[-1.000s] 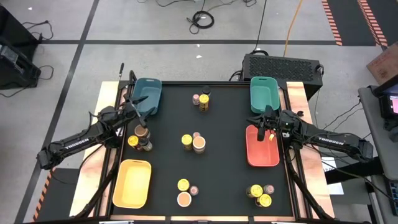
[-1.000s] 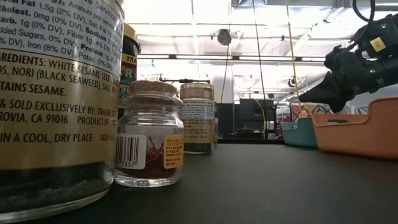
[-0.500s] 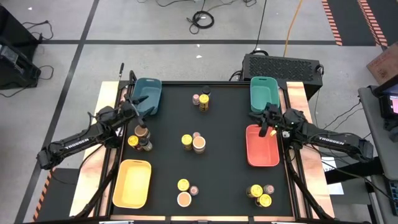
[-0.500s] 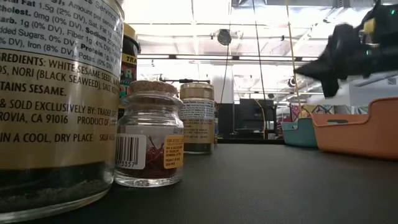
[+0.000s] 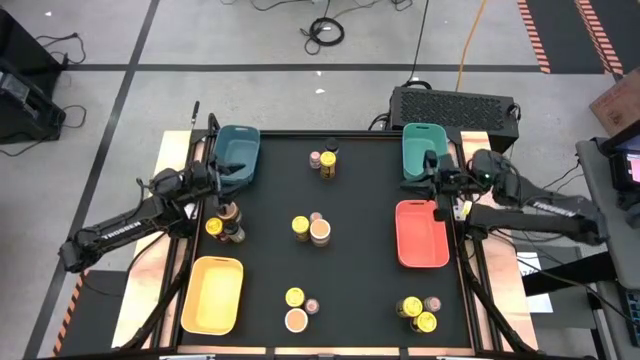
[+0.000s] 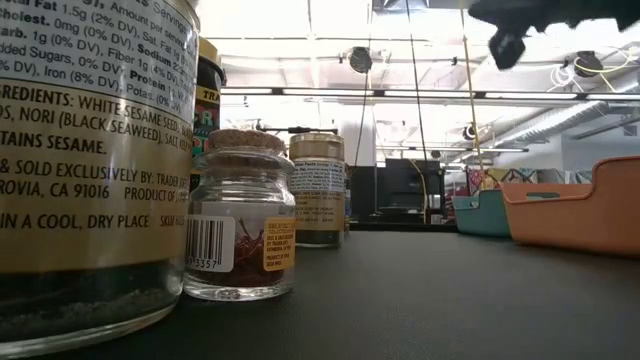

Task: Sort spices by type
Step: Put the yellow spice bottle into the green bin

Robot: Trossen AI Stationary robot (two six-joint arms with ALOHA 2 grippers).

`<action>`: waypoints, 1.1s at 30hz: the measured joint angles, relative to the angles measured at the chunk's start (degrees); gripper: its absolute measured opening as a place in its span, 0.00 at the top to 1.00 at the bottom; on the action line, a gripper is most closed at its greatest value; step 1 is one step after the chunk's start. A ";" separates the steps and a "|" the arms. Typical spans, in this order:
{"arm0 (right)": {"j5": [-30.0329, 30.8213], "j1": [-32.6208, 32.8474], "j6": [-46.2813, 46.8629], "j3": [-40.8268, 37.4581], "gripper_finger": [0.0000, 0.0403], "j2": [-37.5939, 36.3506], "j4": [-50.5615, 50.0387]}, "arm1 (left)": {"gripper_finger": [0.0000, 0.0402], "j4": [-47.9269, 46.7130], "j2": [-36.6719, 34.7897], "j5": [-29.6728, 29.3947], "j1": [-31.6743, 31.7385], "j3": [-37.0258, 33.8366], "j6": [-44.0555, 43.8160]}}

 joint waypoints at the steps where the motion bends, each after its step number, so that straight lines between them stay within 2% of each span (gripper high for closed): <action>1: 0.00 1.20 -0.22 2.16 1.00 2.23 -1.67 | 0.20 -2.09 0.28 1.83 -0.43 1.55 -0.07; 6: 0.04 7.82 -1.00 12.16 1.00 12.96 -10.25 | 0.21 -10.49 3.25 0.60 -5.20 7.79 2.88; 11: 0.47 14.04 0.47 22.27 1.00 22.84 -19.04 | 0.23 -11.14 7.55 -4.25 -11.55 11.70 5.94; 16: 0.20 19.64 8.79 31.91 1.00 31.26 -26.28 | 0.27 -11.03 12.03 -7.45 -17.97 14.77 8.96; 20: 0.46 23.71 11.24 38.23 1.00 36.83 -30.17 | 0.28 -10.92 16.39 -12.56 -23.43 16.87 11.75; 25: 0.37 26.93 17.02 42.69 1.00 41.66 -33.82 | 0.28 -11.83 23.40 -13.69 -27.99 21.88 13.10; 30: 0.00 29.81 23.16 43.01 1.00 44.11 -35.38 | 0.28 -14.55 31.68 -13.67 -30.85 27.80 17.82; 33: -0.35 31.46 28.13 43.01 1.00 45.38 -36.67 | 0.28 -12.49 36.03 -13.12 -31.47 28.75 21.84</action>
